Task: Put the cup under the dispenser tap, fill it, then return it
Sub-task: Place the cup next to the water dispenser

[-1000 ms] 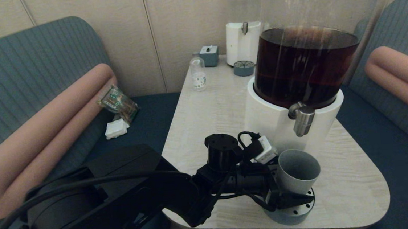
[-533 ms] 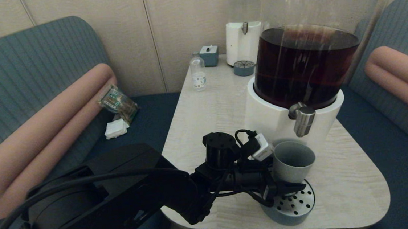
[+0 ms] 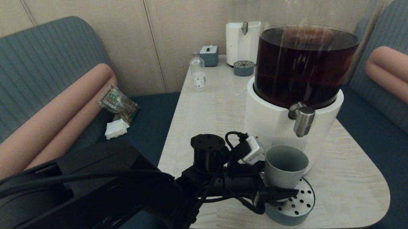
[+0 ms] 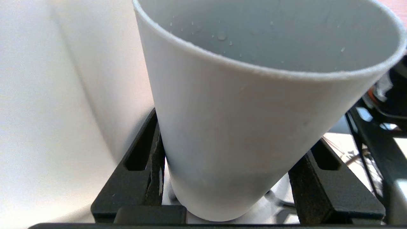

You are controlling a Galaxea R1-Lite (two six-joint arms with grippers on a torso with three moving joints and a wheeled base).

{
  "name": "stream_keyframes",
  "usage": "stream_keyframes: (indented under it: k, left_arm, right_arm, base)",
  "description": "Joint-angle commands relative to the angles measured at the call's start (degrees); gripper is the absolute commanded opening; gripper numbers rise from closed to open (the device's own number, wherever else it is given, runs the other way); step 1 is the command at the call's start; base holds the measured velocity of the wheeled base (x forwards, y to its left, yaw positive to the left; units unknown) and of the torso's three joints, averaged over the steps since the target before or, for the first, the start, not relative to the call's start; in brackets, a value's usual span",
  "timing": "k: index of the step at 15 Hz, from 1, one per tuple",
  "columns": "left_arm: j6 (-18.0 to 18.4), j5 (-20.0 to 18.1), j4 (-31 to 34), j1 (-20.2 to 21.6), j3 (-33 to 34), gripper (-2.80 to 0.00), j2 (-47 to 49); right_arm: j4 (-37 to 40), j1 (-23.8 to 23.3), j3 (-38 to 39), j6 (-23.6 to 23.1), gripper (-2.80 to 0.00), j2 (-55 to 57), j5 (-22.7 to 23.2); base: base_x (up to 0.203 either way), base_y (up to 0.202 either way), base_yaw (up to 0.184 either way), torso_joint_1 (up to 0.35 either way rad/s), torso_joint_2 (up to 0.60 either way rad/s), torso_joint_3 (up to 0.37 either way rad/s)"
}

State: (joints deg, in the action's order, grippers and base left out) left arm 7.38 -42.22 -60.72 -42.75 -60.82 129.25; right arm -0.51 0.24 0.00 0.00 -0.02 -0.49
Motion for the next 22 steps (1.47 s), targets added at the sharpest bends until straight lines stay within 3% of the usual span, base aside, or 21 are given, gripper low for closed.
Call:
stream_keyframes:
  k: [1,5,9,13,17,20,22]
  left_arm:
    - [0.0,-0.2,-1.3,1.1,4.4,-2.8,-4.5]
    - [-0.5,-0.1,-3.7,6.1,10.6,-2.8,-9.4]
    - [-0.6,1.0,-4.8,21.2,14.7,-2.8,-12.2]
    - [-0.5,0.7,-7.1,32.3,8.9,-2.8,-7.5]
    - [-1.4,0.6,-10.2,34.9,1.2,-2.8,1.2]
    - [-5.5,0.6,-15.7,35.0,-2.8,-2.8,7.3]
    - [-6.3,0.4,-17.8,34.9,-2.8,-2.8,9.2]
  right_arm:
    - [0.0,0.0,0.0,0.0,-2.8,-0.1,0.0]
    - [0.0,0.0,0.0,0.0,-2.8,-0.1,0.0]
    - [0.0,0.0,0.0,0.0,-2.8,-0.1,0.0]
    - [0.0,0.0,0.0,0.0,-2.8,-0.1,0.0]
    - [0.0,0.0,0.0,0.0,-2.8,-0.1,0.0]
    - [0.0,0.0,0.0,0.0,-2.8,-0.1,0.0]
    - [0.0,0.0,0.0,0.0,-2.8,-0.1,0.0]
  base:
    - [0.0,0.0,0.0,0.0,0.0,0.0]
    - [0.0,0.0,0.0,0.0,0.0,0.0]
    - [0.0,0.0,0.0,0.0,0.0,0.0]
    - [0.0,0.0,0.0,0.0,0.0,0.0]
    - [0.0,0.0,0.0,0.0,0.0,0.0]
    - [0.0,0.0,0.0,0.0,0.0,0.0]
    - [0.0,0.0,0.0,0.0,0.0,0.0]
